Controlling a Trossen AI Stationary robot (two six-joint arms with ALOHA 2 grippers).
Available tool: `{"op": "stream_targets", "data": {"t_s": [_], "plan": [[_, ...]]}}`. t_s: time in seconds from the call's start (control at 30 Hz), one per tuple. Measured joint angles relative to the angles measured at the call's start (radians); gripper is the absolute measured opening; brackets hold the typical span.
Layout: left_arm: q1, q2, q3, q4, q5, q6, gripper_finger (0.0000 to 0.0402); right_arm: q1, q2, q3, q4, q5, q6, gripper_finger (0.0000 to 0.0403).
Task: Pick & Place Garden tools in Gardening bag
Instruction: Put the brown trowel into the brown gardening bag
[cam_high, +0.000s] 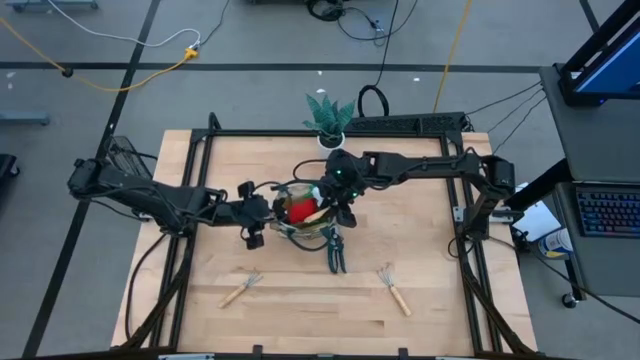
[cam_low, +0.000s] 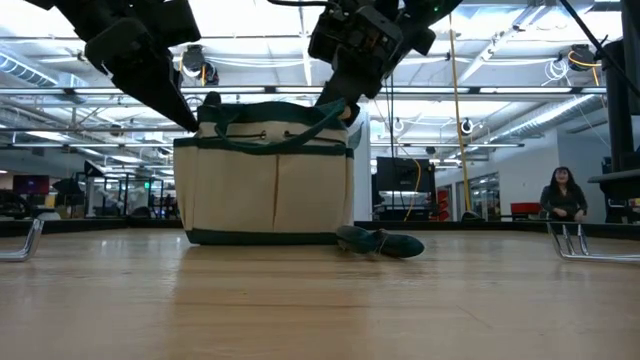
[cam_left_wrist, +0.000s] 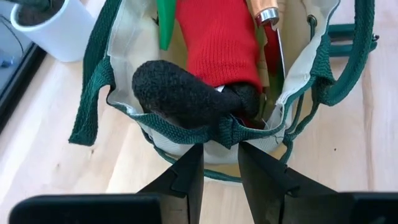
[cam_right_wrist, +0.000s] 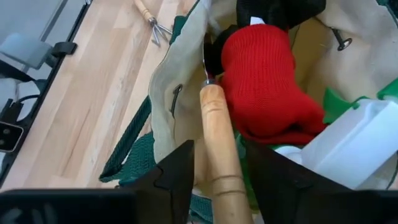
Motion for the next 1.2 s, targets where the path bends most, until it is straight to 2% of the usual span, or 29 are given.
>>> {"op": "stream_targets", "data": {"t_s": [0.23, 0.4, 0.53, 0.67, 0.77, 1.07, 1.2], "plan": [[-0.023, -0.001, 0.081, -0.105, 0.101, -0.108, 0.0104, 0.011, -0.097, -0.003, -0.022, 0.001, -0.118, 0.0147], [-0.053, -0.001, 0.135, -0.102, 0.129, -0.117, 0.0104, 0.050, -0.147, -0.069, 0.003, 0.000, -0.199, 0.0145], [-0.057, -0.001, 0.174, -0.016, 0.124, -0.112, 0.0104, 0.071, -0.170, -0.135, 0.027, 0.009, -0.210, 0.0144], [-0.014, 0.019, 0.178, 0.113, 0.134, -0.104, 0.0104, 0.083, -0.195, -0.197, 0.082, 0.095, -0.196, 0.0144], [0.038, 0.061, 0.178, 0.171, 0.192, -0.095, 0.0104, 0.083, -0.216, -0.238, 0.088, 0.135, -0.200, 0.0142], [0.171, 0.242, 0.178, 0.413, 0.424, -0.013, 0.0104, 0.083, -0.234, -0.277, 0.105, 0.132, -0.170, 0.0139], [0.219, 0.291, 0.178, 0.453, 0.488, 0.049, 0.0104, 0.083, -0.234, -0.277, 0.112, 0.132, -0.177, 0.0139]]}}
